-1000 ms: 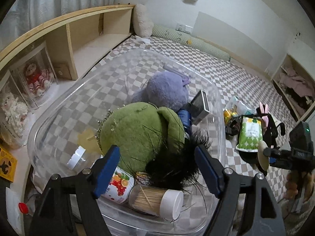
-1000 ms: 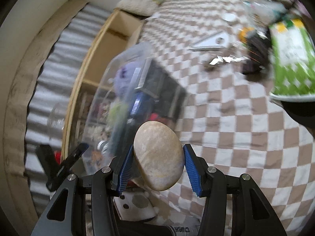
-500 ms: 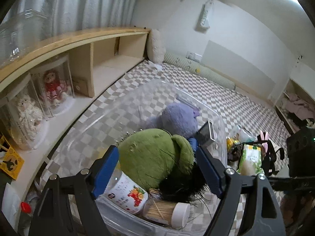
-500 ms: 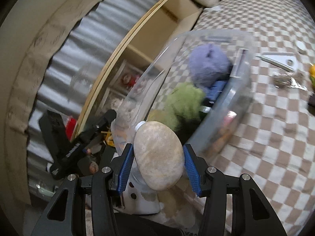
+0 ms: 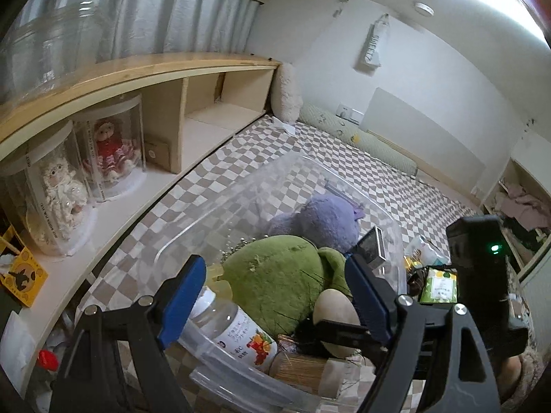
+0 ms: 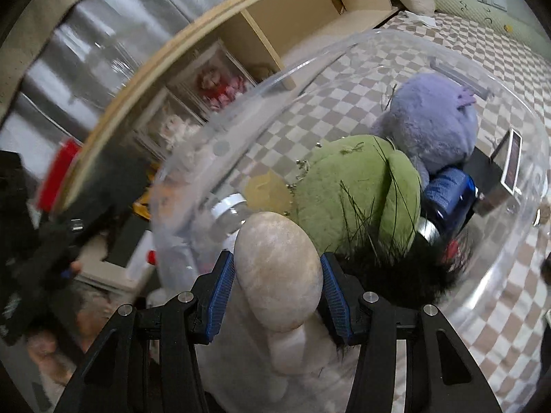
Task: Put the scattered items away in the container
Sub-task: 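Release the toothpick jar into the box with the left gripper while the right drops the stone in, then withdraw both grippers from the box back over the bed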
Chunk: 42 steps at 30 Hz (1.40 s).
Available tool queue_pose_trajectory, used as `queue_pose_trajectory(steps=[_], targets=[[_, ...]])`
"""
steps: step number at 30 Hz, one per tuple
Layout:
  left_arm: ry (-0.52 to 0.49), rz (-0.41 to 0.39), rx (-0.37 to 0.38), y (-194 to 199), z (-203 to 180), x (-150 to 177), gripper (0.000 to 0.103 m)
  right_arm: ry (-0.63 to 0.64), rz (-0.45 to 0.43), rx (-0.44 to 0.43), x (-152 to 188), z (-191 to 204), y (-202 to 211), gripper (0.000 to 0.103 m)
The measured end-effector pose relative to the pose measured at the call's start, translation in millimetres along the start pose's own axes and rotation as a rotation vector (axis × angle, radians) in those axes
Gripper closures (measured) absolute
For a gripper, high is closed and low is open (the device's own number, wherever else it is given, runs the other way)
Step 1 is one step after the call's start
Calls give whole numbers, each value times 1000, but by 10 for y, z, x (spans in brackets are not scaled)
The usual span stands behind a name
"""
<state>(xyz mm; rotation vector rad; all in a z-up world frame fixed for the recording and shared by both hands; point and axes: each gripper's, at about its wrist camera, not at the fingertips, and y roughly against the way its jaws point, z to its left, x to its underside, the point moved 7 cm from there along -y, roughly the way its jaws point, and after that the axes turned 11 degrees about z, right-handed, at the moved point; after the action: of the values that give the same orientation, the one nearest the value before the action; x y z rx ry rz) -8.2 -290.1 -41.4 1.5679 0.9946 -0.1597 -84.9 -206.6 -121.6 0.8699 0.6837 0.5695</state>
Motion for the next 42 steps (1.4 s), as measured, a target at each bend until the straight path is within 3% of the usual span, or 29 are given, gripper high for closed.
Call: queue_pose_trajectory(steps=[8, 17, 25, 27, 29, 30, 33, 42], targets=[[39, 15, 13, -28, 146, -6, 20, 17, -60, 16, -173, 120, 167, 51], [2, 44, 2, -98, 86, 51, 20, 22, -45, 48, 83, 28, 285, 51], [-19, 46, -39, -101, -41, 81, 20, -3, -86, -6, 169, -2, 437, 51], [-22, 43, -37, -102, -48, 75, 15, 7, -99, 5, 193, -1, 506, 51], [-30, 23, -41, -84, -103, 73, 0, 13, -113, 6, 218, -1, 573, 51], [-39, 13, -41, -74, -136, 70, 0, 14, -123, 9, 231, -5, 611, 50], [-74, 3, -47, -78, -247, 91, 0, -5, -198, 69, 286, -51, 783, 0], [-115, 2, -69, -28, -441, 162, 0, -20, -248, 83, 453, -154, 970, 0]])
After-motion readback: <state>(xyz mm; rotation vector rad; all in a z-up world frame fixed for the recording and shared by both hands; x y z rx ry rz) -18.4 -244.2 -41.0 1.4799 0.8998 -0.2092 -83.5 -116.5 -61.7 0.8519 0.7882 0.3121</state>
